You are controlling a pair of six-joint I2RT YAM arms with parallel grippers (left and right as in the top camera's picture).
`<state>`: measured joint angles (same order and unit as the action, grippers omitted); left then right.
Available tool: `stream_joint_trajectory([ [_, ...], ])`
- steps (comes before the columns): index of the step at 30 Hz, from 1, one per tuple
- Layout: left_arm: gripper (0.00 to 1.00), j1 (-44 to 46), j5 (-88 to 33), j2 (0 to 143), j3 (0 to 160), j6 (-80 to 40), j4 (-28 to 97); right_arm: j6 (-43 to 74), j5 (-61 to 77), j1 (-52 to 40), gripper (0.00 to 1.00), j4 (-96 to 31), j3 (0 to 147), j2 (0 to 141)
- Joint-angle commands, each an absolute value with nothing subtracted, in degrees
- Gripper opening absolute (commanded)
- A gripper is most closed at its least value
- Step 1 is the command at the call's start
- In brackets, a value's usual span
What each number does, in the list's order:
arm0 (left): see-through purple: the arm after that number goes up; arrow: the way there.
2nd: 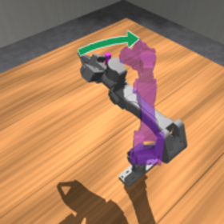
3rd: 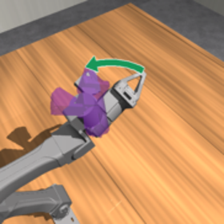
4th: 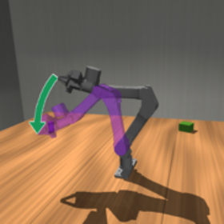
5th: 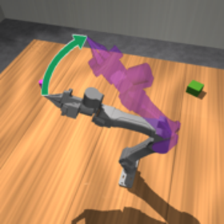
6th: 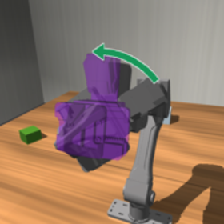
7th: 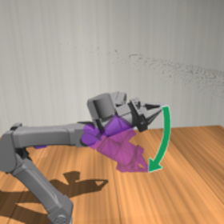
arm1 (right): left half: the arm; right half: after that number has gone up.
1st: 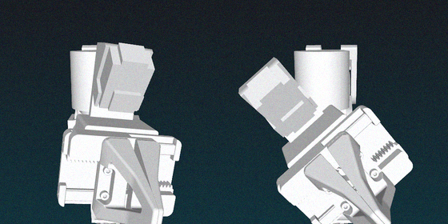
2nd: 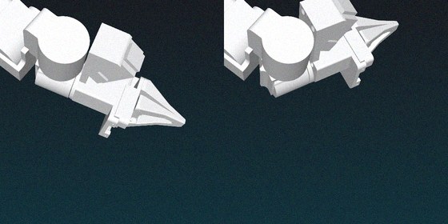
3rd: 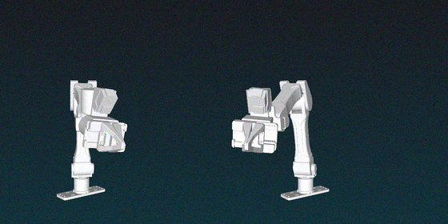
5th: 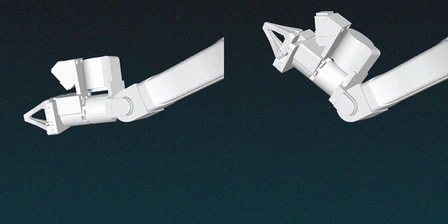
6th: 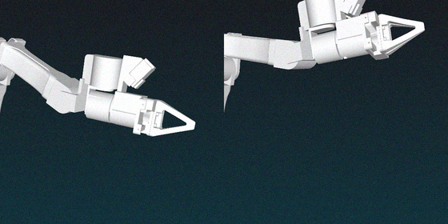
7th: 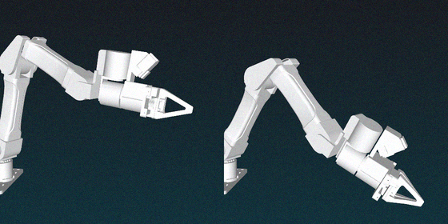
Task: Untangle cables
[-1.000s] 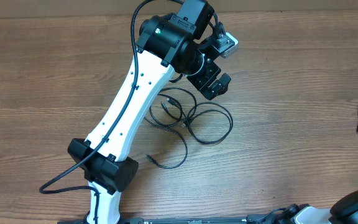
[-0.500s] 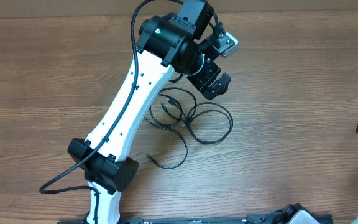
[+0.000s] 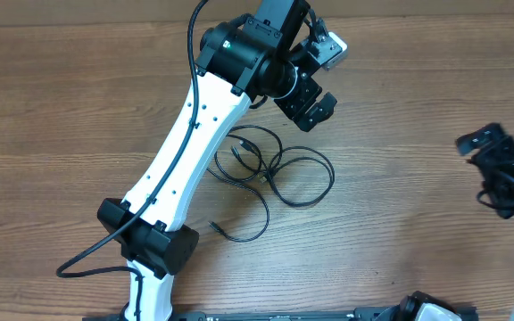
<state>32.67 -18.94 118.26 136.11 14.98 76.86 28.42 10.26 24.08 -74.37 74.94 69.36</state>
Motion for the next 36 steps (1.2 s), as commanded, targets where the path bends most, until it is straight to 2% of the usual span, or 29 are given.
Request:
stream_joint_trajectory([
  [1,1.0,33.01,-13.06,117.4,137.01,14.52,77.06,28.47,10.85,19.38,1.0,-75.99,74.96,70.98],
  [6,1.0,31.73,-6.72,113.58,137.01,10.04,82.26,28.49,11.27,12.56,1.0,-76.4,74.96,71.61],
  [11,1.0,28.93,-6.42,102.87,136.99,8.05,86.63,28.51,11.27,6.74,1.0,-74.13,74.96,71.66],
  [17,1.0,26.35,-2.09,92.47,136.9,5.37,92.33,28.49,11.27,3.53,1.0,-72.64,74.96,71.81],
  [21,0.99,23.83,3.38,86.56,131.52,0.1,93.23,28.49,11.27,2.61,1.0,-71.42,74.96,71.81],
  [25,1.0,22.26,10.28,78.22,116.88,-5.69,88.23,28.49,11.27,2.61,1.0,-70.78,74.96,71.81],
  [27,1.0,21.69,10.96,69.91,101.47,-7.99,79.44,28.49,11.27,2.61,1.0,-70.74,74.96,71.81],
  [31,0.99,20.21,10.92,60.36,81.73,-14.28,65.71,28.51,11.31,2.61,1.0,-70.04,74.96,71.81],
  [36,1.0,19.88,6.83,58.83,67.35,-23.7,57.74,28.51,13.34,2.61,1.0,-68.9,74.96,71.81],
])
